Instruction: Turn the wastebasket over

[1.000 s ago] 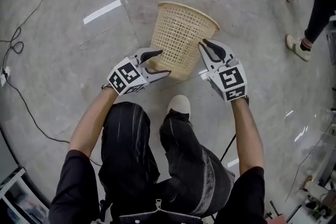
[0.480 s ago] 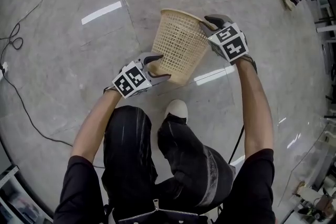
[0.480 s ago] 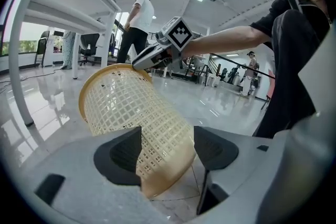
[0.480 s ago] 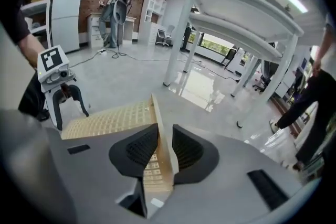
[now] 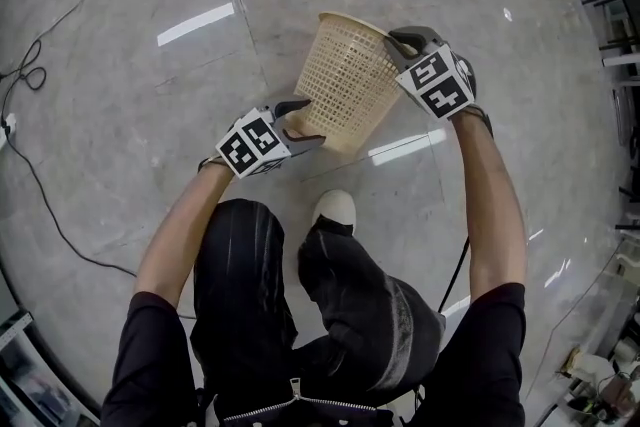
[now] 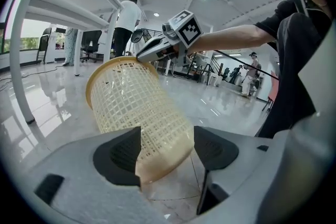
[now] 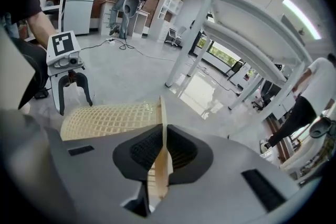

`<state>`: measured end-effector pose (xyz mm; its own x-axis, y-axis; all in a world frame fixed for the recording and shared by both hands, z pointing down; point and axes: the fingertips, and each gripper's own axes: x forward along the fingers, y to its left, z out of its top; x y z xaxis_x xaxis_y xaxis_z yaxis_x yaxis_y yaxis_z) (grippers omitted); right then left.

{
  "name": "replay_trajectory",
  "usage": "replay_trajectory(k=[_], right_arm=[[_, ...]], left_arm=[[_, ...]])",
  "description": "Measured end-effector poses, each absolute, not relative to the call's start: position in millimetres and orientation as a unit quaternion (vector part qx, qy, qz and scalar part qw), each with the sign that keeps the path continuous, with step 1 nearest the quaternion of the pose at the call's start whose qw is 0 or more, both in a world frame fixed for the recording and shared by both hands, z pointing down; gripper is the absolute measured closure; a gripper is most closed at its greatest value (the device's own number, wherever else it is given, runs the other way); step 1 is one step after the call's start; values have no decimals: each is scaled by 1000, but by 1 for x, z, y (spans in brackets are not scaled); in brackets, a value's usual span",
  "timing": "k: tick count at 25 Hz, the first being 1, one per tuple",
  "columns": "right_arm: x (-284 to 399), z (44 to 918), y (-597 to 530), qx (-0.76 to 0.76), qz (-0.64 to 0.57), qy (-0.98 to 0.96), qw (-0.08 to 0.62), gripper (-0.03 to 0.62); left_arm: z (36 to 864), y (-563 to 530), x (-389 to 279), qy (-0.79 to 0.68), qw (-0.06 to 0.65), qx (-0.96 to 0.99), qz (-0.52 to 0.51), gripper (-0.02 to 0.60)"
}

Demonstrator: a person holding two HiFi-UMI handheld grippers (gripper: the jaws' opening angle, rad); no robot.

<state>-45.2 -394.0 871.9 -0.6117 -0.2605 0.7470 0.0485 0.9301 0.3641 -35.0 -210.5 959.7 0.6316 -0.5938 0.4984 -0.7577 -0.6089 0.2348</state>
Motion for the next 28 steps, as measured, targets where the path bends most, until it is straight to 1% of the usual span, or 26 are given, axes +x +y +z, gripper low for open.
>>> replay_trajectory(k=[3,7,9,12,22,28], right_arm=[[-40,850,-406,85,-205,-875,429,565],[-36,815,-412,110,-303,-848,420,563],[-37,812,-405,107,-350,-828,426,563],[-34,828,-386,85,-383,-808,439,559],[-27,853,-334,58,-390,-811,433,554],[-31,865,-302,47,-359,-830,425,549]], left_arm=[[957,-216,-30,-383,221,878,183,267],[948,-220,-30,-391,222,878,164,267],[939,-226,-36,-404,214,876,155,267],[924,-238,-45,-429,197,869,150,267],[910,-243,-58,-443,190,863,152,267],[885,-256,-67,-469,178,857,118,267]])
